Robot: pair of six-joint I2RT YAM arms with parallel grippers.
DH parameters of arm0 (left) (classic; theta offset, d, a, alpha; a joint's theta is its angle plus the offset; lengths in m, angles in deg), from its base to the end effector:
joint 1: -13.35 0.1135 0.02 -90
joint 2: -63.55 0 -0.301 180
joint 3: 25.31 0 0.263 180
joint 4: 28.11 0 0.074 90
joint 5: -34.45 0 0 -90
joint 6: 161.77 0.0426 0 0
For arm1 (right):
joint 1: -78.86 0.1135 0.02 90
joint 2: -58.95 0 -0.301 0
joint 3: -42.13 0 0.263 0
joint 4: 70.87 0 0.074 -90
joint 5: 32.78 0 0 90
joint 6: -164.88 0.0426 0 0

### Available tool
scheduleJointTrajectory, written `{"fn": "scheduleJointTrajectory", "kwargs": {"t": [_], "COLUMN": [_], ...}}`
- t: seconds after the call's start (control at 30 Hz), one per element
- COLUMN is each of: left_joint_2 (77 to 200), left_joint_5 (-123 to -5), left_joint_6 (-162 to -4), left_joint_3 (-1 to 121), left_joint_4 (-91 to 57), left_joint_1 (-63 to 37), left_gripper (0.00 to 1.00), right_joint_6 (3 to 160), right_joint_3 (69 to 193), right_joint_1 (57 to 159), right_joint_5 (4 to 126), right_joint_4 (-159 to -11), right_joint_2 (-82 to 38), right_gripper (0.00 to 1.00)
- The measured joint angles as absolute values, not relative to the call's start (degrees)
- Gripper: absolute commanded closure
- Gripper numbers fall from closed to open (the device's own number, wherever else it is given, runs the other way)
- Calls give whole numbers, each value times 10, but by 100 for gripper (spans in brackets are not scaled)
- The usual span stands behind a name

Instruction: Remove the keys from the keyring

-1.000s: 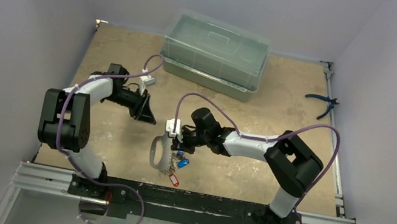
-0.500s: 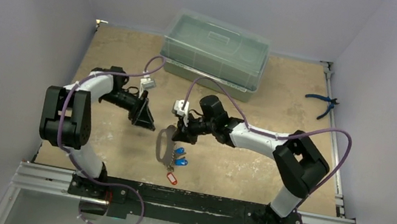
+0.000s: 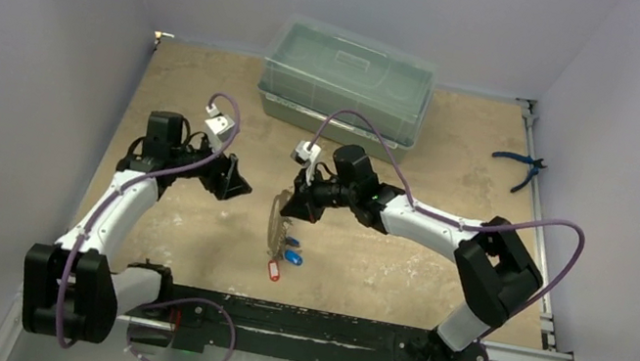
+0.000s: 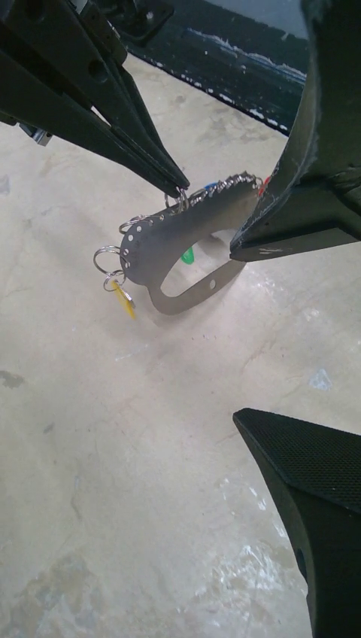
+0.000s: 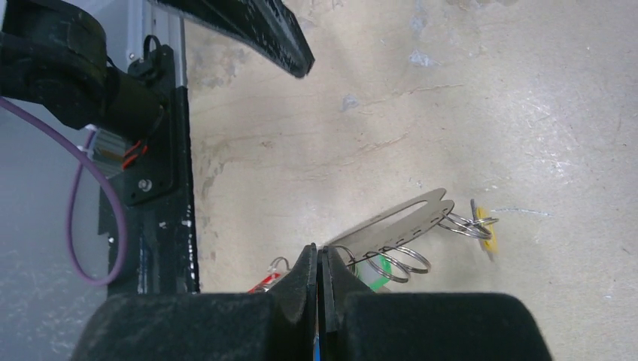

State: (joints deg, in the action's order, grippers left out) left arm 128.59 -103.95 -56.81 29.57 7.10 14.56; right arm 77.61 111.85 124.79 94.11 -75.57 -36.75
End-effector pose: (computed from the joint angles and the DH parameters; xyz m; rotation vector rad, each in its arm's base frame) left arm 0.2243 -0.0271 0.2672 0.6476 2.0758 -0.8280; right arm 0.2454 0.2903 0.2427 -1.1834 1.8681 1.1700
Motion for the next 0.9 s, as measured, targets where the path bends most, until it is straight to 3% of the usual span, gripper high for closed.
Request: {"fn": "scheduleJointTrajectory", "kwargs": {"t": [0.23, 0.5, 0.9], "left_joint_2": [1299, 1266, 1267], "left_joint_5": [-1073, -1027, -970], "left_joint_6": [-594, -701, -732], "left_joint_3": [285, 274, 257], "left_joint_4": [58, -7, -12], "left_joint_1": [122, 69, 1], "left_gripper": [30, 35, 34], "right_joint_6": [811, 869, 949], "right_joint_3": [1119, 1129, 1162], "right_joint_1": [1247, 1247, 1244], "right_joint_5": [939, 898, 832], "right_joint_4": [-755, -755, -746], "right_joint_2": [-358, -366, -394], "right_gripper": [100, 100, 100]}}
